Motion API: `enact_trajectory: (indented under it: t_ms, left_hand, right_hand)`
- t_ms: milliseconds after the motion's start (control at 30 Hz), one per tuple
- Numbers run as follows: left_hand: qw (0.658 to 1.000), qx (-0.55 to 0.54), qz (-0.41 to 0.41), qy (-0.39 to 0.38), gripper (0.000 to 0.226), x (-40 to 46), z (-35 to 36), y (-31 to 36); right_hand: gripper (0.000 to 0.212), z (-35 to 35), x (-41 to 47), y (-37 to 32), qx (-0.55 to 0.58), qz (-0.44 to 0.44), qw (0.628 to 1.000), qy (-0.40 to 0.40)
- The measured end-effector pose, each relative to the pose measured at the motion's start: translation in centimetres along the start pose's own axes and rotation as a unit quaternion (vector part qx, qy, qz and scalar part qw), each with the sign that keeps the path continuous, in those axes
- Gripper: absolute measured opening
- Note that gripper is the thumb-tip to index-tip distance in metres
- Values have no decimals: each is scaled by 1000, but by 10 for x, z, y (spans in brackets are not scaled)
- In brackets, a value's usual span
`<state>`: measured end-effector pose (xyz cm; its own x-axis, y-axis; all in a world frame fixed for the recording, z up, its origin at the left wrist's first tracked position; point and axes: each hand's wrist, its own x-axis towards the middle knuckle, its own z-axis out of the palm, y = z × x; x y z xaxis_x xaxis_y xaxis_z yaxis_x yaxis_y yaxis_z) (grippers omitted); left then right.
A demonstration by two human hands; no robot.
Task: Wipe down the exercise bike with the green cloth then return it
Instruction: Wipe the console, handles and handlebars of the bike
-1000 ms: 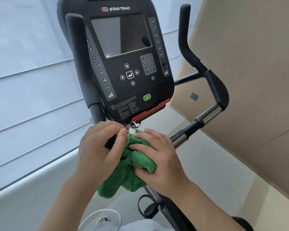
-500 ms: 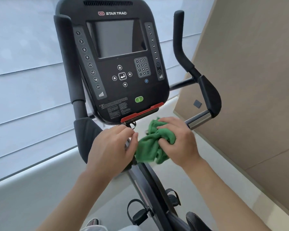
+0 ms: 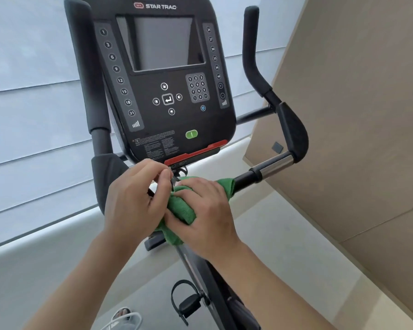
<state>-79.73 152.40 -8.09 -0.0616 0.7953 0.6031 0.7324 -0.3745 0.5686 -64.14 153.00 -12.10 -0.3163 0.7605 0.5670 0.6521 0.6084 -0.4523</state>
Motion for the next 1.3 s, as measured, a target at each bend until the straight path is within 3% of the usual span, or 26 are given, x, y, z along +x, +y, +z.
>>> enact_trajectory:
  t_ms: [100,200,333,533,667,800,1000,1167,1300]
  left_hand:
    - [991,100,43,-81,25,2,3,-3]
    - [963,211,81,-148,33,3,8,-5]
    - [962,205,90,-156,34,3,9,-4]
    - [961,211,81,-158,36,3,10,-5]
    - [980,164,45,-104,25,2,9,1]
    - [995,90,25,-47,15,-3,5,3]
    - [991,113,32,-57,21,-3,9,2]
    - [984,154,49,-78,33,-2,8,0]
    - [983,157,49,-79,40,-1,6,0]
  right_hand:
    - [24,-13,5,32,-1,-64,998,15]
    - [18,-41,12,84,-3,-38,998,42]
    - [21,-77,24,149,-68,-8,995,67]
    - [25,-95,34,194,-75,102,984,125]
    - [26,-80,36,168,-68,129,977,153]
    - [29,-39,21,91,-33,97,989,110]
    - [18,6,-7,13,20,41,993,107]
    - [19,-6,-1,40,29,-79,994,66]
    - [27,-43,20,110,-19,-36,996,76]
